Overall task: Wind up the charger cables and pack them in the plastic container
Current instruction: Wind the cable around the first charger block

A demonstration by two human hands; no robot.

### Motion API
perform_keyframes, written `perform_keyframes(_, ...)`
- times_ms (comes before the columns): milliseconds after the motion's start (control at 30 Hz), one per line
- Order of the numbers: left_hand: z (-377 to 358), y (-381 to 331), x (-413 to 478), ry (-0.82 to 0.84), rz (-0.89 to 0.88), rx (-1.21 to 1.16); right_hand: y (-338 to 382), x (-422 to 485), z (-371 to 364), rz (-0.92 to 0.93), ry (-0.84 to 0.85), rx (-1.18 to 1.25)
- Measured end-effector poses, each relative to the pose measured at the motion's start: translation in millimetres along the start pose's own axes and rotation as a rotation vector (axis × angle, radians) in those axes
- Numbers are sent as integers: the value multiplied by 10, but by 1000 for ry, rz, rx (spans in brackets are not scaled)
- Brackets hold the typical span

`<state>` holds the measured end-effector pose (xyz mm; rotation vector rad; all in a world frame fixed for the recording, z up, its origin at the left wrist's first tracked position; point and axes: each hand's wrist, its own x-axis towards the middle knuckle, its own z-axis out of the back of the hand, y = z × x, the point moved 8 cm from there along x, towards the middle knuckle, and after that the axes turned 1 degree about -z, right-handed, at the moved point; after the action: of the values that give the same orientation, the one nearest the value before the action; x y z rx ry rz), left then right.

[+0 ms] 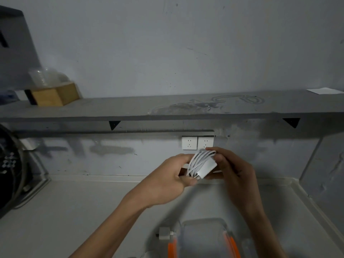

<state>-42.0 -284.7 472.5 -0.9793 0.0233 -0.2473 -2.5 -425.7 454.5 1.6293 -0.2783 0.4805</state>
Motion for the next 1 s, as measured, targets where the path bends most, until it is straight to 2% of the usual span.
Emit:
perform_keyframes(133, 160, -26, -12, -80, -30, -291, 0, -15, 46, -81, -14, 129)
perform_keyframes(267, 196, -137, -33, -240, -152, -314, 48, -36, 47, -90, -74, 231)
perform_keyframes(433, 280, -265, -117, -494, -394, 58, 96, -72, -12, -105, -146, 378)
perform_keyframes(633, 202, -336, -217, -612, -491, 50, 162, -77, -66, -134, -113, 451)
perform_keyframes(733, 209, -329, -247, -634, -521, -20, 176, -65, -107, -181, -14, 464)
perform_keyframes(867, 216, -232, -236, -547, -468, -266, 189, -71, -154, -228, 143, 450)
perform_keyframes(1000, 136, -239, -257, -487, -437, -337, 199, -75, -178, -225, 124, 433)
